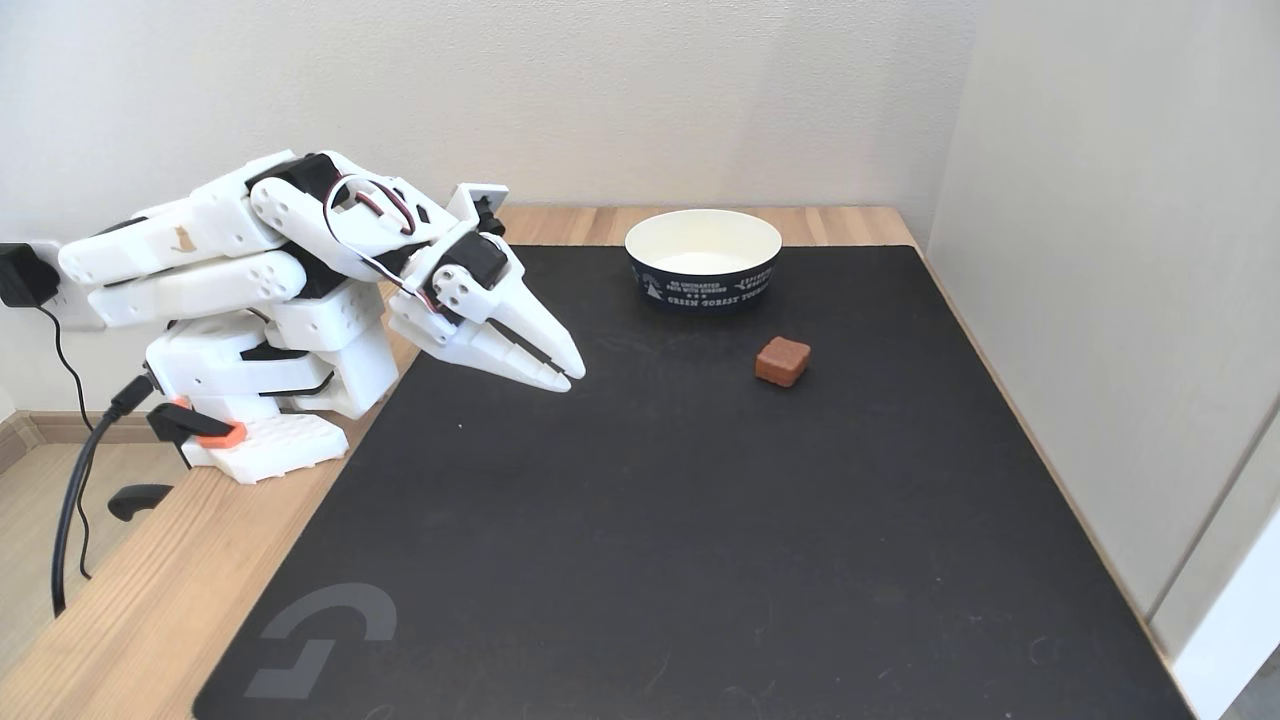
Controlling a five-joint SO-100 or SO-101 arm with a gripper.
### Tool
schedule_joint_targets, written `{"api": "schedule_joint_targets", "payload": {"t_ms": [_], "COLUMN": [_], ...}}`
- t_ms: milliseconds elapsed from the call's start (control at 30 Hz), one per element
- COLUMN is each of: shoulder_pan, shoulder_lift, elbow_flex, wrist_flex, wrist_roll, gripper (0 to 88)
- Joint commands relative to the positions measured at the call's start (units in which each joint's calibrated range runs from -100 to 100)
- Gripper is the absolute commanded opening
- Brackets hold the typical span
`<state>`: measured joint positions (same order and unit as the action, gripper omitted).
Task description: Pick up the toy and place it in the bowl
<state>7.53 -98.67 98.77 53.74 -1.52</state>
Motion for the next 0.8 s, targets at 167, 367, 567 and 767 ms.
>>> {"api": "schedule_joint_targets", "payload": {"t_ms": [167, 367, 567, 767], "shoulder_pan": [0.12, 0.04, 0.04, 0.04], "shoulder_lift": [-0.67, -0.75, -0.75, -0.75], "elbow_flex": [0.69, 0.69, 0.69, 0.69], "wrist_flex": [-0.05, -0.05, -0.05, -0.05], "wrist_roll": [0.16, 0.16, 0.16, 0.16], "gripper": [3.7, 3.7, 3.7, 3.7]}}
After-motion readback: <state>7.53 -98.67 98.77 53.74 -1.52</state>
